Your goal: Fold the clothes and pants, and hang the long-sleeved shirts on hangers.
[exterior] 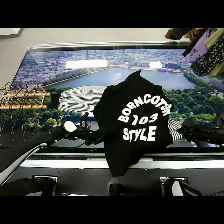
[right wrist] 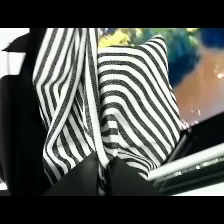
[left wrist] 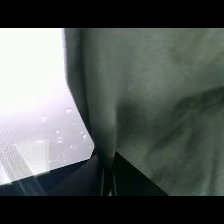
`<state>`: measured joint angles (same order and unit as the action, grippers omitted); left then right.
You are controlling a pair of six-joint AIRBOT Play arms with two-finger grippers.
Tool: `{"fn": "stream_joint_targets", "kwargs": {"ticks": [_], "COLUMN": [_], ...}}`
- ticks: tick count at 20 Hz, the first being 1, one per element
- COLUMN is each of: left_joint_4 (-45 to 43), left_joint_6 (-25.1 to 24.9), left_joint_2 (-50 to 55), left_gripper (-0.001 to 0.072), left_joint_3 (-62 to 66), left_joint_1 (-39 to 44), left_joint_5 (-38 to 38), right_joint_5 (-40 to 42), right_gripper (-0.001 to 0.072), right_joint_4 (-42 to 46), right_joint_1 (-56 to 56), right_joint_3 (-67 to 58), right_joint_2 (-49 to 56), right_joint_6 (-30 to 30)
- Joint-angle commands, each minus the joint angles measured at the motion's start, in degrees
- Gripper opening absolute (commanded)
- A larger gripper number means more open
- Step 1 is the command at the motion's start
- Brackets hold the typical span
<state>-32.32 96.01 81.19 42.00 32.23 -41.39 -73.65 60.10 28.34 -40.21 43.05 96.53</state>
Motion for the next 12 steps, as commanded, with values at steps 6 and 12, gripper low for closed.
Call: {"fn": "stream_joint_targets", "kwargs": {"ticks": [6,12], "left_joint_4": [-22.99,-41.59], "left_joint_6": [14.32,16.35], "left_joint_2": [-10.08,-24.24], "left_gripper": [0.0018,0.0019], "left_joint_3": [15.56,41.79], "left_joint_1": [-9.18,-15.85], "left_joint_5": [-9.20,-10.08], "right_joint_5": [10.25,11.30], "right_gripper": [0.0033,0.0033], "right_joint_4": [-10.29,-4.04], "right_joint_1": [0.04,0.04], "right_joint_3": [-11.52,-38.88], "right_joint_2": [-0.07,-0.09], "right_joint_6": [-5.53,-3.69]}}
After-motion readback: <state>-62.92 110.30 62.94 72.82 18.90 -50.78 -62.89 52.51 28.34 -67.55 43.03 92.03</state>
